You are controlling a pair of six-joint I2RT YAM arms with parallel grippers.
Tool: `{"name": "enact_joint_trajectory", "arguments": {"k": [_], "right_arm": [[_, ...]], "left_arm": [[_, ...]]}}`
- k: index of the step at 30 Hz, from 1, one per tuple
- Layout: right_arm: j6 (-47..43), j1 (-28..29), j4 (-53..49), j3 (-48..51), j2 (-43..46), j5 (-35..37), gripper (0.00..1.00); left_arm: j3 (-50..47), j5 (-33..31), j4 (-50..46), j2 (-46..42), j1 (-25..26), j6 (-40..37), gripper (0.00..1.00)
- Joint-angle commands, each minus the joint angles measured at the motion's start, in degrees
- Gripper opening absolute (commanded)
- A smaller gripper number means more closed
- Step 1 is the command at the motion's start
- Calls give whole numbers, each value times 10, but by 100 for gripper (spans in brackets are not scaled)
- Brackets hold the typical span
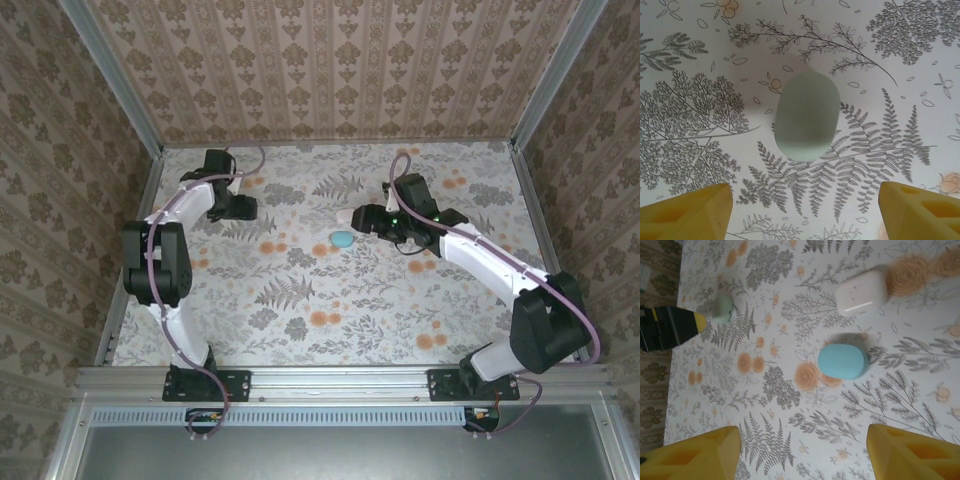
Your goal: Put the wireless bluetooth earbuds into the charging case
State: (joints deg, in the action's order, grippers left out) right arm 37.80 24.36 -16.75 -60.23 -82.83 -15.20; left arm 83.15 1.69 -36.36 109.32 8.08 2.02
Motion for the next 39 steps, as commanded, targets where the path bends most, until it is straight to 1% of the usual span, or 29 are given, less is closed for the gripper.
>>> {"name": "enact_joint_trajectory", "arguments": {"k": [1,5,13,16,20,25,26,28,31,33,36,39], "right_arm": [[0,-4,-21,20,27,21,69],[2,-6,-28,27,56,24,70],[17,-9,-23,44,66,24,70],[20,-8,-23,47,66,24,70],[19,-9,-29,47,64,27,70],[22,-10,-31,49,66,29,70],[23,-10,-30,51,67,29,70],[22,-9,-30,53,69,29,70],[18,-11,-33,55,72,30,70],[18,-11,-33,57,73,30,70],[18,-11,-32,58,72,29,70],[15,-12,-33,61,75,29,71]], "left_arm": [[53,4,-46,42,-11,-43,78],[105,28,-72,91,-15,-50,77],[179,59,-98,153,-14,-55,76],[199,47,-118,173,-10,-63,74],[217,31,-141,200,-1,-74,68],[213,27,-139,199,0,-68,66],[212,28,-139,198,0,-68,64],[212,28,-138,199,0,-67,56],[209,29,-135,195,0,-61,40],[201,30,-128,184,2,-53,33],[174,33,-111,153,9,-38,32],[133,50,-96,104,23,-11,32]]}}
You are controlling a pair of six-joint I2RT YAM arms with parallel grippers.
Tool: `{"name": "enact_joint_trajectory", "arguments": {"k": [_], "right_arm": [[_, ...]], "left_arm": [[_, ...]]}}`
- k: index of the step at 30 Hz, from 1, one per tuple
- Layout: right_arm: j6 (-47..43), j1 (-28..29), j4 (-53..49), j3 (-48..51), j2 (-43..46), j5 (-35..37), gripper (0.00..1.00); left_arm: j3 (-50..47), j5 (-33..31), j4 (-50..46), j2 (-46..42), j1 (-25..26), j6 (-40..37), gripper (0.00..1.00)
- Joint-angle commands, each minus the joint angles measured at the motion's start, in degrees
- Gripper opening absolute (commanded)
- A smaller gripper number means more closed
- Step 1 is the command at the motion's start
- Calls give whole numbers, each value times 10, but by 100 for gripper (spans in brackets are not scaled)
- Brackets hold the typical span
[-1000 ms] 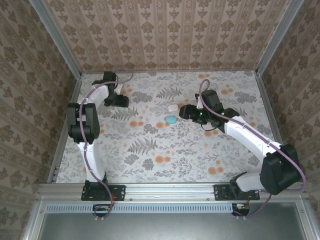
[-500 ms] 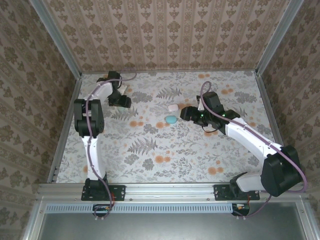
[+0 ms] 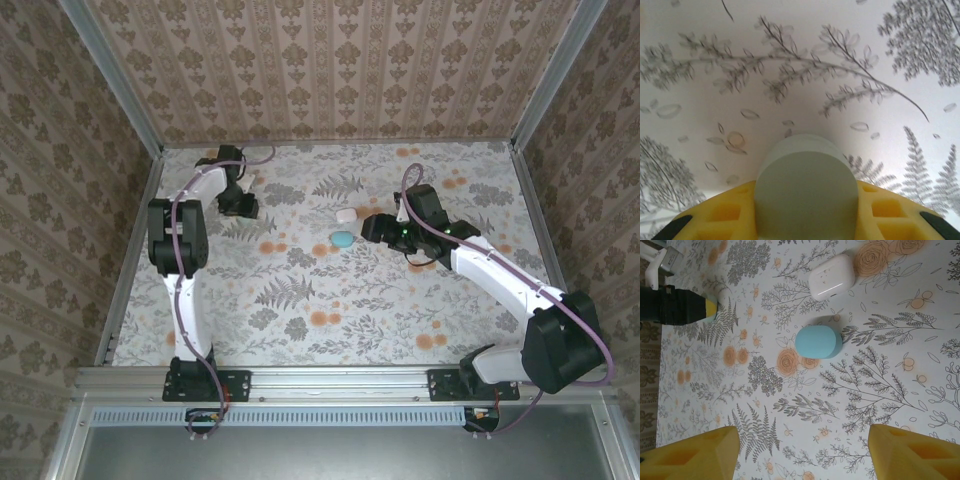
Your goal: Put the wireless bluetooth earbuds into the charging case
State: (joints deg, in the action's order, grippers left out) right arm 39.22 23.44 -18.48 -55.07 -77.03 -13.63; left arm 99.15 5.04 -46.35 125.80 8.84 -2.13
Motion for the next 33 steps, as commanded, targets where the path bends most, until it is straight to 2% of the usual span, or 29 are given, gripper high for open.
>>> {"name": "enact_joint_trajectory", "arguments": {"k": [1,5,8,10,11,13,15,18,20,27,30,33], "right_arm": [[0,-3,-16,12,19,14,70],[-4,-6,-5,26,26,16,70],[-8,-9,8,36,29,16,70],[-11,-9,16,41,29,15,70],[-15,-9,21,43,29,13,70],[-18,-9,37,49,28,2,70],[-11,-7,73,63,31,-9,70],[-10,4,150,94,39,-20,69],[-22,18,198,113,46,-16,69],[-115,107,396,176,55,63,68],[-127,144,472,182,32,106,68],[-133,170,531,168,-11,113,69]], "left_arm": [[-44,26,10,-79,21,41,32],[-151,65,61,-170,53,130,30],[-232,69,100,-232,84,234,30],[-269,61,108,-261,110,295,21],[-290,50,120,-283,124,321,21],[-335,25,162,-332,149,381,26],[-370,55,212,-365,156,461,27],[-385,109,257,-386,163,566,27],[-385,134,282,-398,168,610,27],[-394,175,314,-431,168,737,27],[-416,183,360,-449,169,800,28],[-419,191,385,-460,169,837,29]]}}
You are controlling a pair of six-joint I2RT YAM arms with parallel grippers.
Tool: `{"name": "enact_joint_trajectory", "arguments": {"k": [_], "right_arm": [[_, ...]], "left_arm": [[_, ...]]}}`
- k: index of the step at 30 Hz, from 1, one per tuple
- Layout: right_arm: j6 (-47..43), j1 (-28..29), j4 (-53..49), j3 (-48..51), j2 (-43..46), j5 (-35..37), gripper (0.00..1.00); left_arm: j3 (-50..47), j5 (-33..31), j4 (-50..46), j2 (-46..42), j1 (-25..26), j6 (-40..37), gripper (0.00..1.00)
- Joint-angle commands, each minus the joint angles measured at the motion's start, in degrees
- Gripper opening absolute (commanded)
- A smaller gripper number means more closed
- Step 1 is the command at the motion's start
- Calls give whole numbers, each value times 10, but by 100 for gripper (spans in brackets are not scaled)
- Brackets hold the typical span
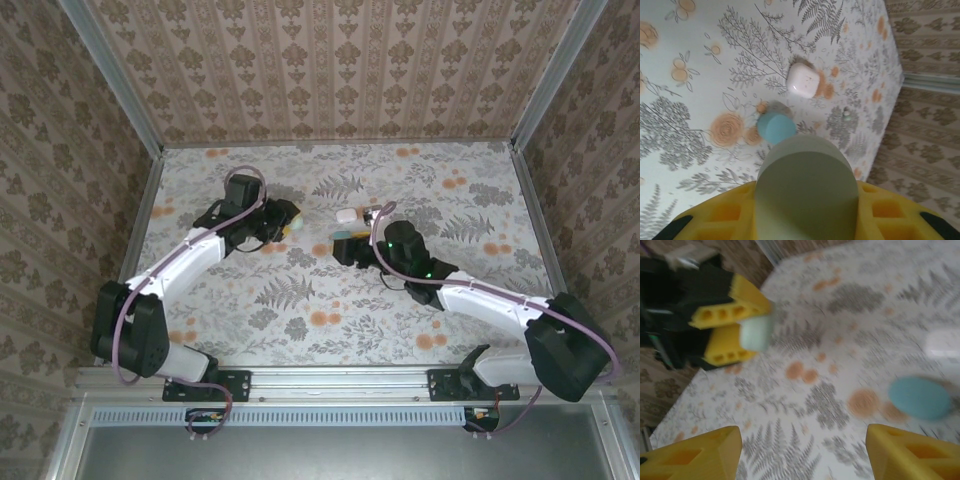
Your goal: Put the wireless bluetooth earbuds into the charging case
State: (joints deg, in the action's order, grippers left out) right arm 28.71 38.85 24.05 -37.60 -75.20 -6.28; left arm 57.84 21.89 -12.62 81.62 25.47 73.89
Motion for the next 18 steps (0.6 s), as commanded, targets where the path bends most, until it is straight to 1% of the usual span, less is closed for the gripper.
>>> {"name": "enact_joint_trajectory", "arguments": {"k": [1,6,8,10,15,18], "right_arm": [[-31,23,127,-12,-41,40,69],[-19,33,206,-41,-118,39,68],[-16,34,226,-53,-137,37,67],[-11,33,249,-63,-154,34,67],[-2,33,252,-103,-186,21,66],[8,33,261,-115,-202,26,66]], "left_arm": [[-1,29,54,-20,2,84,29],[5,37,59,-35,2,104,30],[1,38,61,-40,20,111,30],[-2,39,65,-44,22,115,30],[-5,40,70,-50,24,123,30],[-7,40,74,-50,27,127,30]]}}
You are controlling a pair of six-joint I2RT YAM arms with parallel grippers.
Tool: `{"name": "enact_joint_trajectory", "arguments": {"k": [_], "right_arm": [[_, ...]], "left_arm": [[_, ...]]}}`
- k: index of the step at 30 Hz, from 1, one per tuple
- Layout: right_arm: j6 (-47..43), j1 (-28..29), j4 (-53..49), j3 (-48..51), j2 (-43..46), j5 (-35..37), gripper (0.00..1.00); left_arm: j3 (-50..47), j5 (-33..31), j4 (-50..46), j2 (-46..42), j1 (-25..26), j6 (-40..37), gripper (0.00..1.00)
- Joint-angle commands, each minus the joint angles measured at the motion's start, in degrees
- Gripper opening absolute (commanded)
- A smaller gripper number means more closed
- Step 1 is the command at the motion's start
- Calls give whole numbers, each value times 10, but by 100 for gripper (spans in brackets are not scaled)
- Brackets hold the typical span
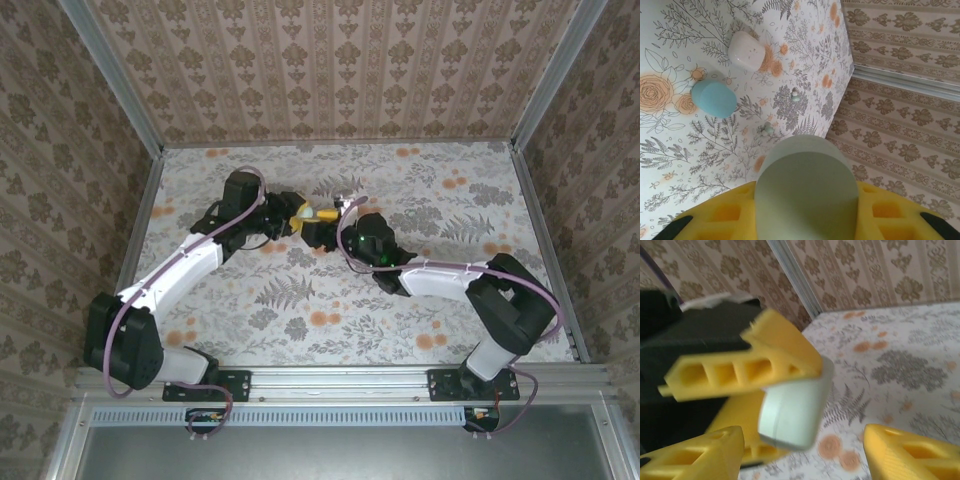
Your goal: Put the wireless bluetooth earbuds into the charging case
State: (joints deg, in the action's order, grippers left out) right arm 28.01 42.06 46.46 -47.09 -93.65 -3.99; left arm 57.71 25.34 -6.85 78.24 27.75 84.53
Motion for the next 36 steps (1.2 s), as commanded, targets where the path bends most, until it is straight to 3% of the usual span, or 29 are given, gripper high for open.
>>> {"name": "enact_joint_trajectory", "arguments": {"k": [1,10,16,20,22,26,30,34,36], "right_arm": [[18,0,42,-23,-21,5,65],[33,-6,38,-44,-47,14,52],[41,-7,39,-56,-55,16,35],[52,-11,39,-52,-49,-2,25],[67,-17,26,-52,-41,-24,23],[108,-42,-44,-62,-14,-96,23],[181,-87,-124,-83,8,-215,23],[270,-138,-138,-89,21,-334,22],[324,-165,-122,-85,31,-380,22]], "left_arm": [[-6,5,21,-17,5,23,30],[-5,9,25,-24,6,26,30],[-3,10,25,-27,6,22,31],[-1,9,21,-28,6,8,37],[4,5,15,-29,5,-16,46],[36,-24,-17,-35,2,-128,66],[46,-101,-24,-74,-1,-309,72],[-11,-165,66,-136,-3,-507,75],[-60,-152,143,-166,-7,-616,80]]}}
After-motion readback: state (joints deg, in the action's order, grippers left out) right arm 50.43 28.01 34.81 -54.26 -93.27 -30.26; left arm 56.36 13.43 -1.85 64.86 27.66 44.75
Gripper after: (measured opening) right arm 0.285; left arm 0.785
